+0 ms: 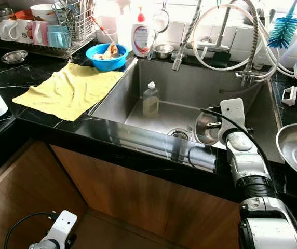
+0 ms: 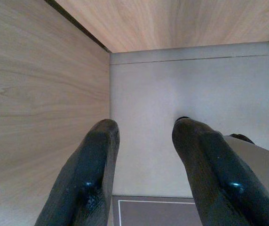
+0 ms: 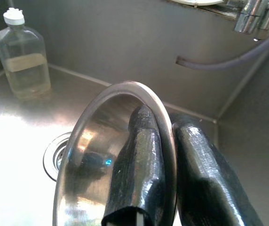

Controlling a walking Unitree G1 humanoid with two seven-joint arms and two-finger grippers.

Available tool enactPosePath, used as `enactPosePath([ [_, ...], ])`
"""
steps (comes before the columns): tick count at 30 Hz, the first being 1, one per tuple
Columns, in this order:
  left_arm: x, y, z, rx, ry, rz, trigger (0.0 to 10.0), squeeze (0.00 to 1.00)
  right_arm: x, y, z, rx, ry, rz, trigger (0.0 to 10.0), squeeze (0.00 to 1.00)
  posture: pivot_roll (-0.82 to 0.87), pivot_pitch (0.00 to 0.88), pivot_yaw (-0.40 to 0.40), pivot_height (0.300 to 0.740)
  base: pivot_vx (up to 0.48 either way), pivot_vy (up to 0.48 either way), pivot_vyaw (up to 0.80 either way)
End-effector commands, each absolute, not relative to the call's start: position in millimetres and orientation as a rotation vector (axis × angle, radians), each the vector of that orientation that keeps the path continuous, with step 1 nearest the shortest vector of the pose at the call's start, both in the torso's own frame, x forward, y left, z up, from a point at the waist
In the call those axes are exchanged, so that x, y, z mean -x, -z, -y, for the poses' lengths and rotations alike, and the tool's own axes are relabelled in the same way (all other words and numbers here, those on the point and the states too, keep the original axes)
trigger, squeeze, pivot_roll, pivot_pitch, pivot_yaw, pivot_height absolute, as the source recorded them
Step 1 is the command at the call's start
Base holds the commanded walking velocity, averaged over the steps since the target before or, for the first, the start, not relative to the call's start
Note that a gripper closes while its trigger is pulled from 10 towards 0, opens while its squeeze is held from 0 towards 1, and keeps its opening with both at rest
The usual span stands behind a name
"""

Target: Kitchen organization

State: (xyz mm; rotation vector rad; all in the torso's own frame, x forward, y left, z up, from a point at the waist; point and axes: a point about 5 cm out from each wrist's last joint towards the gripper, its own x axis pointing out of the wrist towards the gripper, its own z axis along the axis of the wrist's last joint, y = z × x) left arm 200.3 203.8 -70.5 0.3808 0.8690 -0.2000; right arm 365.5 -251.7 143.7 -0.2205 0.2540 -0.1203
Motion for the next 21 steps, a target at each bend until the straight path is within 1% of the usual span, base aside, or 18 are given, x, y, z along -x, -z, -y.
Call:
enactPosePath([
  [1,-197.3,71.9,-204.3,-0.395,0.211,-0.873,10.0,0.0,-368.2,-148.2,251.0,0.202,0.123,-0.232,10.0,0.33,-0.03,0.0,-0.003,0.74,0.0,0.0,0.0],
  [2,-197.3,71.9,-204.3,-0.395,0.211,-0.873,10.0,0.0,-368.2,-147.8,250.7,0.202,0.122,-0.232,10.0,0.53,-0.03,0.0,-0.003,0.74,0.0,0.0,0.0],
  [3,-197.2,71.9,-204.5,-0.394,0.211,-0.874,10.0,0.0,-368.3,-147.3,250.0,0.196,0.119,-0.231,10.0,1.0,-0.03,0.0,-0.004,0.74,0.0,0.0,0.0],
  [21,-198.7,71.0,-205.4,-0.39,0.205,-0.872,10.0,0.0,-368.4,-144.7,246.1,0.175,0.116,-0.22,10.0,1.0,-0.03,0.0,-0.001,0.74,0.0,0.0,0.0],
])
